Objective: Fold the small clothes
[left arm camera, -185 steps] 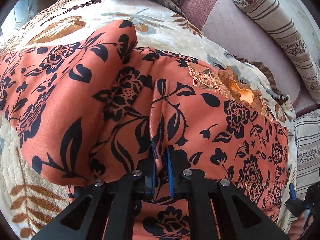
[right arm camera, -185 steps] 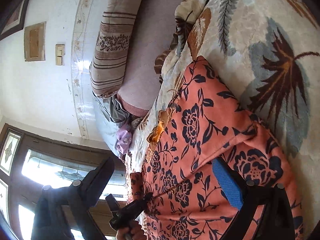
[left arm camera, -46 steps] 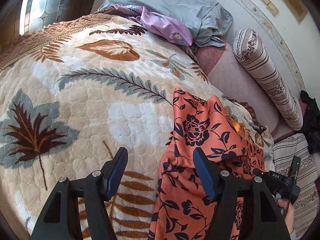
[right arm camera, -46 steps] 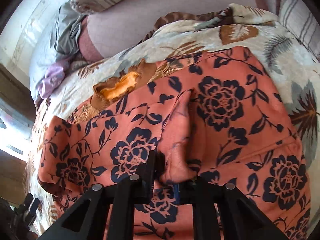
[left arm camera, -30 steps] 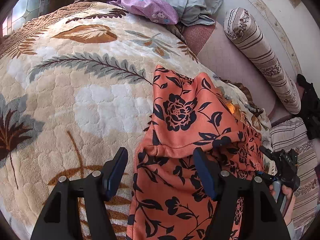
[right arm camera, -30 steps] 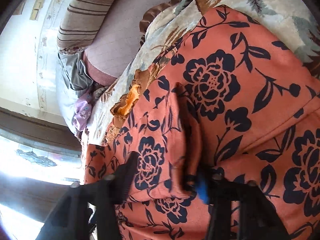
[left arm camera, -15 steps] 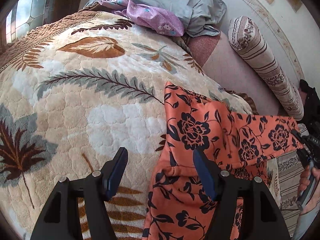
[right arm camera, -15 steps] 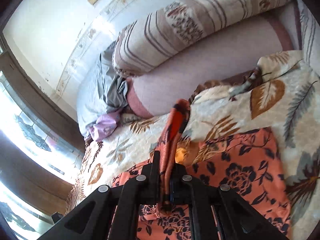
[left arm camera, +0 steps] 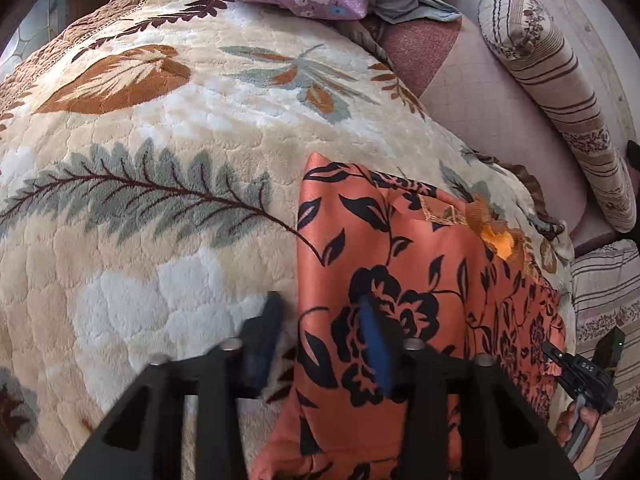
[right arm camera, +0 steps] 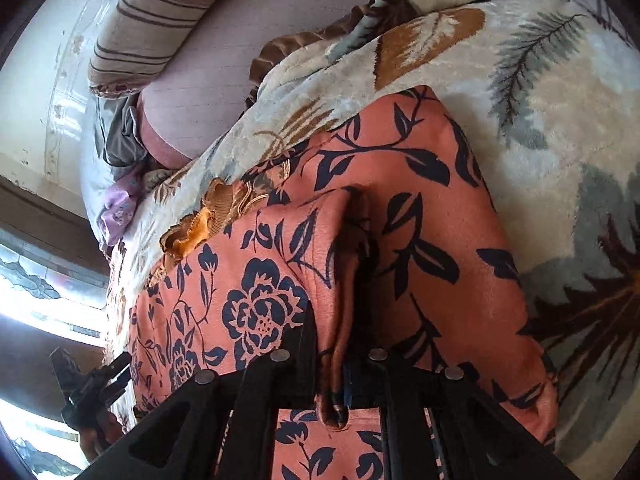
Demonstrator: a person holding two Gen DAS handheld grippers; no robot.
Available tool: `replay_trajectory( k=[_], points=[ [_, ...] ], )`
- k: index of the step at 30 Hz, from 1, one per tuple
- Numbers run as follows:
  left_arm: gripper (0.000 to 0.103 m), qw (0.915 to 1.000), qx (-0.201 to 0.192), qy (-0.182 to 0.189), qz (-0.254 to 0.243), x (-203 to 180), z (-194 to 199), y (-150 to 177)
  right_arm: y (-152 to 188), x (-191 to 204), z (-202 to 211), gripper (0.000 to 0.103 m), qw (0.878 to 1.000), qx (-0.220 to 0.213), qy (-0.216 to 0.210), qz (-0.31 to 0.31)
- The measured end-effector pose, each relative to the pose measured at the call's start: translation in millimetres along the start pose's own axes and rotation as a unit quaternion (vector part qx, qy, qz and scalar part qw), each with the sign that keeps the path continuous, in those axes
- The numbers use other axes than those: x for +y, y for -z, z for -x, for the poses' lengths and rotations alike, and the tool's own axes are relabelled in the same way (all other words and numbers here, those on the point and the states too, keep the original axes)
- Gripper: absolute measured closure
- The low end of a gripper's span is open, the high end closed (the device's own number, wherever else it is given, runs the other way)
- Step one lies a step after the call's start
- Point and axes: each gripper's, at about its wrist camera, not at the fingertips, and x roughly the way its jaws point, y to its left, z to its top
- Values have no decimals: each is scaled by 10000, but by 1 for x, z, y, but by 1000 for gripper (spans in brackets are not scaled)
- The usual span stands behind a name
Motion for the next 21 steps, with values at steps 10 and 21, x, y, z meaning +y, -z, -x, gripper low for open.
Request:
replay_trajectory(
  k=[10,21],
  points=[
    [92,9999,-92,105,15,3,-1,-1,9,-9,14,86,9998,-129,15,169],
    [89,9999,-79,98,-92,2,-2,-3,-22,-7,20,97,9990,-380,-254,-14]
  ],
)
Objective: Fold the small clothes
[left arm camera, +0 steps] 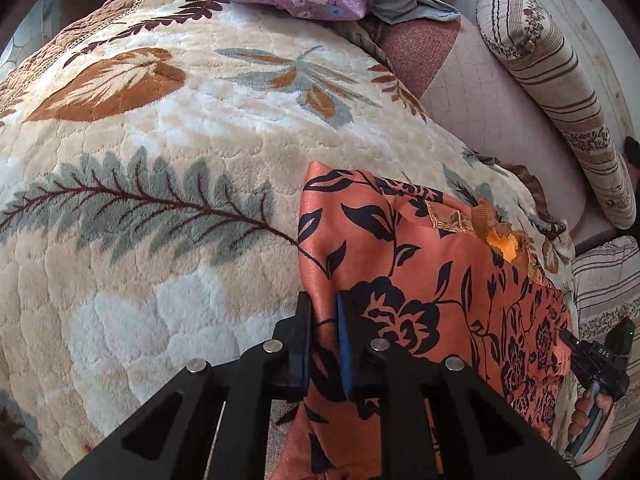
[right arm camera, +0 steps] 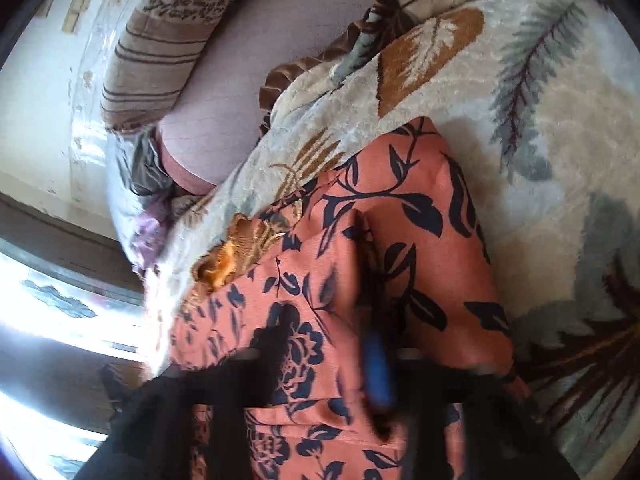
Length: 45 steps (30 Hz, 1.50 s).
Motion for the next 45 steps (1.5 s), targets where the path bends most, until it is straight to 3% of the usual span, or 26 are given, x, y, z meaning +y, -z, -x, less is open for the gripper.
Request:
replay_trajectory(
  k=[2,3,4,5,7,10,11,13,14,16,17,18,19,20,21,23,24,25,28,30,33,34,37,41,44,45],
  points=[
    [89,10000,-26,-31,-23,-1,-2,0,8,7,-2,97,9977,-26,557,388],
    [89,10000,-35,-64,-22,-1,-2,-1,13,4,-16,93,9943,267,905,489],
    [89,9999,-30,-107,-25,-3,-2,-1,15,-2,-21,92,9943,324,897,480],
    [88,9998,-26,-169,-58,-5,-1,-2,15,-3,-13,92,9956,148,832,417],
    [88,9989,-88,-396,-249,-12,5,-1,14,3,4,85,9925,-201,1156,354],
    [89,9953,-531,-591,-556,-24,27,0,10,19,30,82,9871,-763,1321,477],
    [89,9945,-658,-557,-602,-27,33,0,9,24,36,75,9874,-911,1197,501],
    [83,9949,-635,-436,-655,-32,33,-3,4,35,38,37,9909,-996,713,556],
    [71,9957,-512,-391,-672,-33,27,-6,7,41,37,14,9926,-991,380,598],
    [53,9972,-275,-436,-550,-30,8,-11,8,44,18,12,9955,-651,-155,668],
    [53,9979,-173,-460,-431,-25,-2,-13,10,42,1,12,9973,-334,-228,620],
    [54,9982,-59,-490,-337,-20,-11,-16,12,34,-16,12,9986,-29,-181,499],
    [72,9983,-136,-460,-321,-17,-13,-17,17,24,-32,12,9991,249,-32,332],
    [89,9988,-155,-341,-329,-17,-10,-19,21,18,-36,16,9992,227,-78,330],
    [92,9989,-191,-309,-309,-17,-6,-22,23,19,-31,17,9989,66,-142,442],
    [92,9961,-527,-538,-460,-19,1,-22,25,24,-29,16,9983,21,-47,576],
    [92,9947,-413,-802,-503,-16,-8,-23,27,25,-31,16,9980,55,-12,634],
    [89,9959,-201,-801,-377,-9,-17,-25,27,26,-34,16,9976,97,20,685],
    [89,9974,-301,-653,-33,-5,-5,-29,25,28,-34,16,9982,117,36,591],
    [87,9963,-504,-684,-89,-10,6,-29,26,28,-33,16,9980,133,11,624],
    [87,9959,-498,-720,-217,-15,24,-24,28,22,-28,16,9971,123,-66,744],
    [80,9967,-498,-627,-156,-14,33,-20,28,22,-27,16,9969,141,-68,773],
    [37,9969,-631,-472,-37,-17,66,8,27,27,-20,16,9975,184,131,668],
    [35,9966,-646,-449,-242,-20,95,58,43,45,6,15,9964,-148,-80,827],
    [35,9975,-390,-499,-314,-21,99,94,54,27,-14,12,9973,235,216,669],
    [35,9977,-308,-539,-263,-20,101,105,55,27,-9,12,9974,96,192,692]
  ],
)
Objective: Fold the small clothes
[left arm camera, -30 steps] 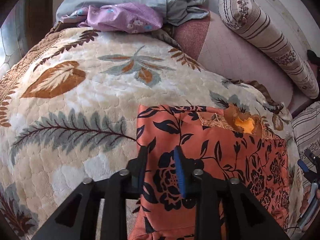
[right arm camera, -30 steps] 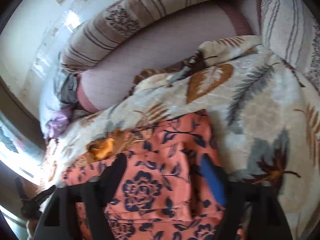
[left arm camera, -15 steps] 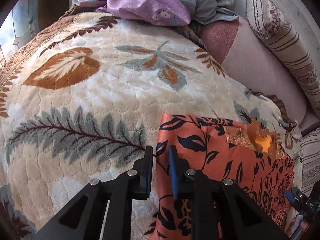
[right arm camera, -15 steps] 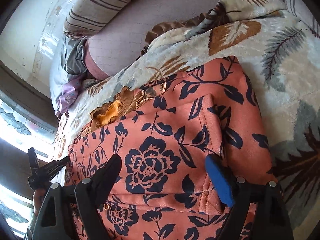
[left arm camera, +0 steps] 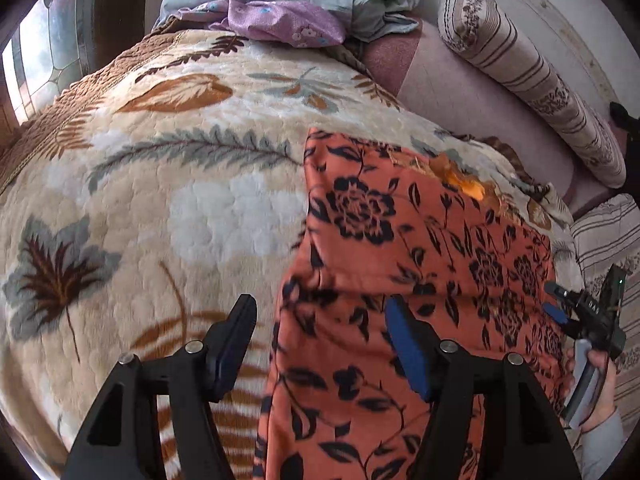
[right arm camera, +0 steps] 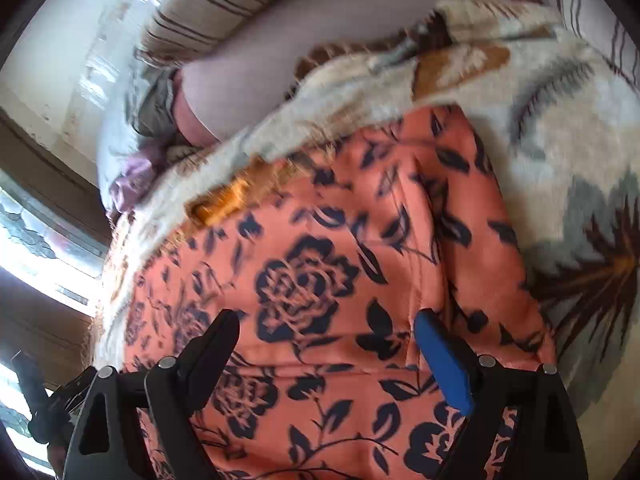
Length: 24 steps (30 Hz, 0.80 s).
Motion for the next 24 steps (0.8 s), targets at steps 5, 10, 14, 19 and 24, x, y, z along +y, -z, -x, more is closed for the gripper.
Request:
replay_trajectory(
  k=[5,10,14,19,24],
  points=[
    [35,9996,50,191,187,-5,33,40,7,32,53,12,9980,-591,-77,197],
    [35,9998,27,85,-158,-21,58,61,32,7,20,6,9989,334,252,-191],
    [30,9995,-98,43,-310,-23,74,65,50,5,56,8,9995,-76,-111,-300],
    [21,9996,-54,-53,-274,-6,72,88,92,1,118,8,9992,-65,-391,6],
    [21,9995,194,177,201,36,73,130,159,-57,168,8,9988,402,-182,-208]
  ],
)
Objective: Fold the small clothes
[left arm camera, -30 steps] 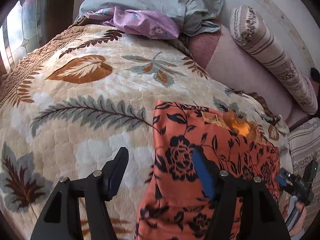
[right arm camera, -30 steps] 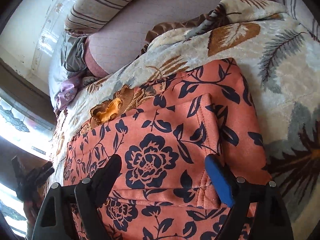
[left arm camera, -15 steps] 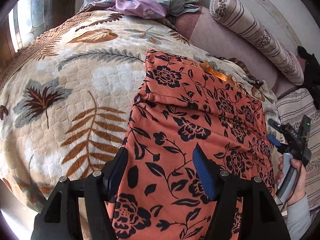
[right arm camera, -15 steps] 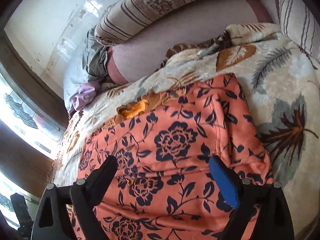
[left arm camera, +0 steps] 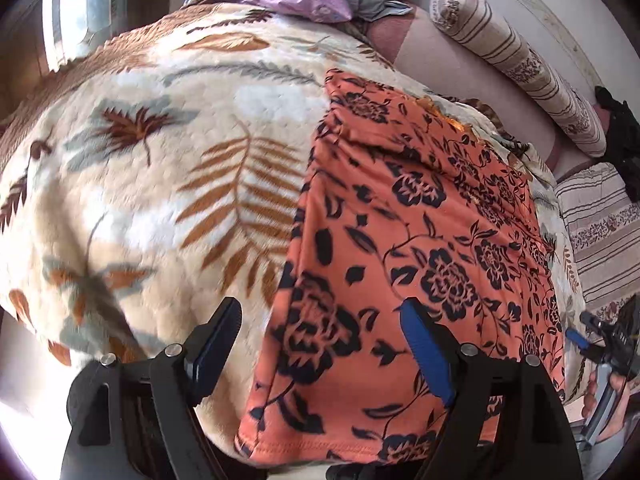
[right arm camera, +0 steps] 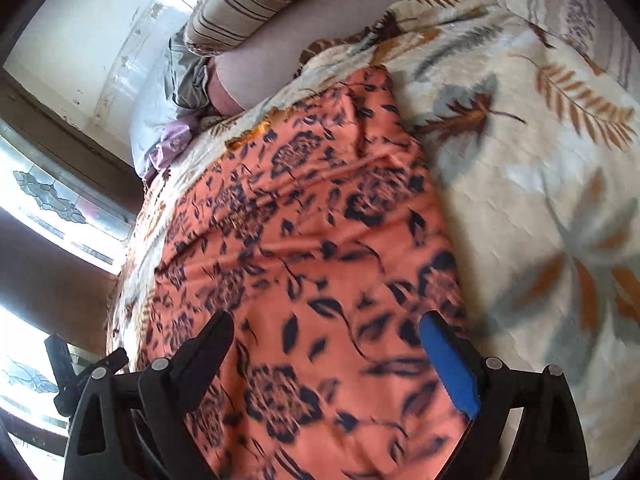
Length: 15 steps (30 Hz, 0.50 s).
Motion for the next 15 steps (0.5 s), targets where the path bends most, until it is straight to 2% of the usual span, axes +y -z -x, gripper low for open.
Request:
replay_trajectory(
  k=[5,10,11,12,14,15],
  points=[
    [21,9984,479,151,258,28,-7,25,44,-59,27,8,9978,255,-152,-588],
    [21,9968,638,301,364,35,-7,36,62,-61,26,8,9924,475,-818,-783],
    [21,9964,657,355,395,35,-6,37,66,-57,22,12,9919,567,-868,-732],
    [21,9959,681,404,426,35,-4,38,69,-53,18,22,9910,672,-926,-689],
    [21,9958,666,485,408,34,-2,38,76,-46,12,36,9915,770,-882,-575],
    [21,9960,659,488,343,33,-2,39,78,-46,10,36,9918,769,-852,-564]
  ],
)
